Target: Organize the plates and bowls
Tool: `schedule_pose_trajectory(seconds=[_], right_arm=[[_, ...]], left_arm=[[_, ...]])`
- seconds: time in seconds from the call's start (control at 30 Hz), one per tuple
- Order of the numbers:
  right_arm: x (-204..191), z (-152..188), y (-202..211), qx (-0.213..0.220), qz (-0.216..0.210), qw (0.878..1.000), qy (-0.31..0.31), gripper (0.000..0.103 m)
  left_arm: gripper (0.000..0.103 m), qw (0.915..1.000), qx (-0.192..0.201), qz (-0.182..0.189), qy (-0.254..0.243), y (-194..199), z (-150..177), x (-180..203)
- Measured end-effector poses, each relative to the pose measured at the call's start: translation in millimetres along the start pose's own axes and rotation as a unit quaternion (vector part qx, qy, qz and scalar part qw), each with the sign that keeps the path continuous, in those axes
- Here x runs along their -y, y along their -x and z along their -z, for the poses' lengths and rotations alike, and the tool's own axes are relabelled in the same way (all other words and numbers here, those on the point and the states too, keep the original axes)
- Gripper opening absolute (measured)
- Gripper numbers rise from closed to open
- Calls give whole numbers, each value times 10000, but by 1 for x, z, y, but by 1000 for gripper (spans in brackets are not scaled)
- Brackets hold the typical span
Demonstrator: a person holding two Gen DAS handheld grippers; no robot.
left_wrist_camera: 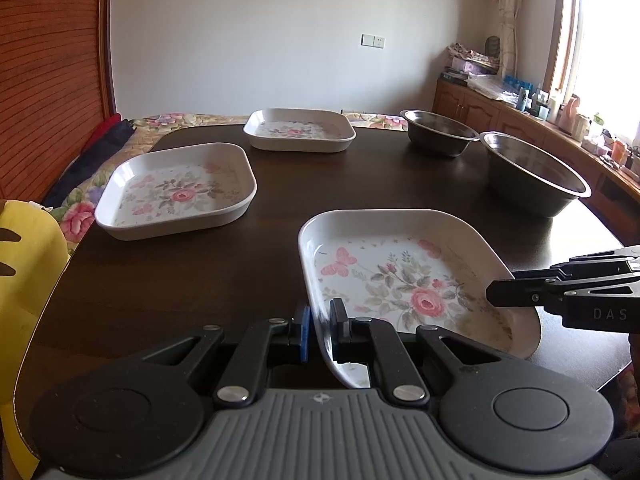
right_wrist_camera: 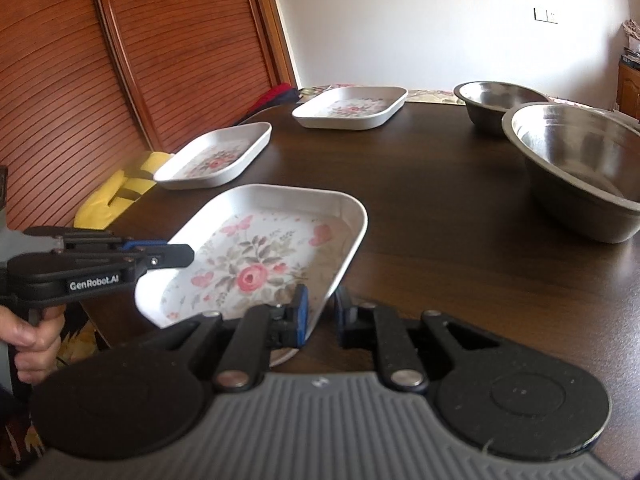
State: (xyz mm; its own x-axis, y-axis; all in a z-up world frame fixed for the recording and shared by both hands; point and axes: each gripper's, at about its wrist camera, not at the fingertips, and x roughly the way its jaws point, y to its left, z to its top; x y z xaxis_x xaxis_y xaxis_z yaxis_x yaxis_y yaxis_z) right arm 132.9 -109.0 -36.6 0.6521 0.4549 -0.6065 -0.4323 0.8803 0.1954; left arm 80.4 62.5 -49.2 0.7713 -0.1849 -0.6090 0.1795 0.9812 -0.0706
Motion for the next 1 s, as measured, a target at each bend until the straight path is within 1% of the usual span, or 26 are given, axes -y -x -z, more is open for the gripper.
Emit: schedule_pose_trajectory(seconds=[0.13, 0.2, 0.23, 0.27, 0.3, 0.37, 0.47, 0.53, 0.63, 0.67, 0.7, 0.73, 0.8, 0.93, 1.0], right_arm=[[0, 1, 0, 4, 19, 10000, -20, 18], [0, 1, 1, 7, 65, 10000, -7, 23], [0, 0, 2, 24, 79, 10000, -8, 23], [1, -1, 3, 45, 106, 9999, -6, 26], [2, -2, 5, 68, 152, 9999, 6, 31], [4, -5, 9, 135, 242, 9996, 54, 35], [10, -12, 14, 232, 303, 9993, 55, 36], [12, -16, 18, 308, 326, 9990, 62, 37], [12, -23, 22, 441, 401, 9981, 159, 46], [11, -26, 23, 492, 448, 9976, 208, 52], [10, -28, 23, 541, 475, 9971, 250, 54], [10, -30, 23, 581, 489, 9967, 283, 55], [9, -35, 21, 625, 501, 9963, 297, 57], [9, -44, 17, 702, 480, 9960, 264, 64], [8, -48, 14, 732, 478, 9958, 273, 70]], left_arm=[[37, 10000, 8, 24, 30, -1, 0, 0], [38, 10000, 16, 7, 47, -1, -1, -1], [38, 10000, 26, 8, 60, -1, -1, -2], [39, 9999, 45, 17, 89, 0, -2, -4], [42, 9999, 68, 13, 122, 1, -3, -6], [46, 9998, 138, -30, 143, 4, -6, -8], [50, 9996, 240, -103, 138, 8, -13, -12], [55, 9994, 303, -145, 118, 9, -17, -13], [66, 9991, 378, -159, 97, 10, -24, -15], [70, 9990, 412, -172, 82, 10, -26, -15], [75, 9988, 438, -183, 70, 10, -28, -16], [78, 9988, 450, -188, 69, 10, -31, -16], [92, 9985, 493, -219, 44, 11, -35, -16], [103, 9982, 522, -304, 16, 11, -41, -16], [103, 9980, 539, -324, 21, 11, -43, -16]])
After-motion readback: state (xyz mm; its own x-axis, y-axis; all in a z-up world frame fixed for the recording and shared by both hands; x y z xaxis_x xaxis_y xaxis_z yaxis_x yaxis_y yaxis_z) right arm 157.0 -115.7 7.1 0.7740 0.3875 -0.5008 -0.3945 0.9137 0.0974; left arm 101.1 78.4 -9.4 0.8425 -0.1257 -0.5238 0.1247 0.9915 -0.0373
